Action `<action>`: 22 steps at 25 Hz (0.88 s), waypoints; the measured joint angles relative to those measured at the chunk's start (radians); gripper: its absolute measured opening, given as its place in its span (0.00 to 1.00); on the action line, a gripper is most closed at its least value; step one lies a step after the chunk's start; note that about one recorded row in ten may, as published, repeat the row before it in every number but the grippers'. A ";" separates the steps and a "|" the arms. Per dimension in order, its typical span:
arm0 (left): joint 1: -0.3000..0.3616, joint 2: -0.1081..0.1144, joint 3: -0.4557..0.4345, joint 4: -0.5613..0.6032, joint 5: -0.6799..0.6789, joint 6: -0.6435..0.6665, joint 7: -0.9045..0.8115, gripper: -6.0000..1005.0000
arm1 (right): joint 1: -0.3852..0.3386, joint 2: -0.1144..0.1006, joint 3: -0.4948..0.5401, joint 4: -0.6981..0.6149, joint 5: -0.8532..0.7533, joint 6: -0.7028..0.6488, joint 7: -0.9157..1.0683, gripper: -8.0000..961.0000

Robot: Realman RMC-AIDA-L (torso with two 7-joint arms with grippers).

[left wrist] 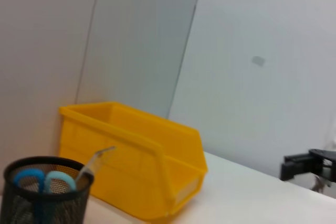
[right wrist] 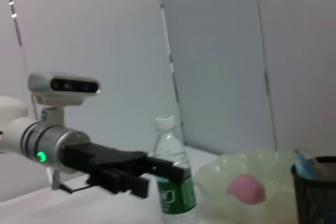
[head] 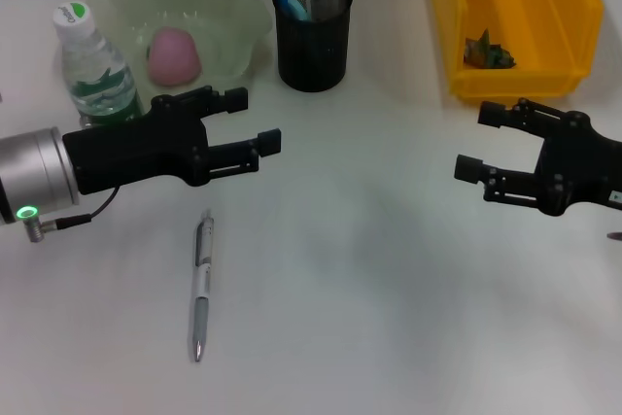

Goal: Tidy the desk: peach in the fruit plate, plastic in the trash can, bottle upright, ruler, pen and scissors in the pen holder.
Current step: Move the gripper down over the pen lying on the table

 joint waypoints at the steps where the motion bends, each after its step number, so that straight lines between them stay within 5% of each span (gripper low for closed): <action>1: 0.000 0.000 0.000 0.000 0.000 0.000 0.000 0.80 | -0.005 0.005 0.009 0.000 0.000 0.000 -0.006 0.86; 8: -0.002 0.007 0.000 0.110 0.045 0.128 -0.054 0.80 | -0.010 0.000 0.020 0.021 -0.028 -0.026 0.013 0.86; 16: -0.132 0.009 0.012 0.407 0.264 0.307 -0.074 0.80 | 0.013 -0.008 0.015 0.026 -0.114 -0.028 0.088 0.86; 22: -0.176 -0.007 0.163 0.652 0.419 0.375 0.029 0.80 | 0.013 -0.002 0.016 0.038 -0.119 -0.024 0.086 0.86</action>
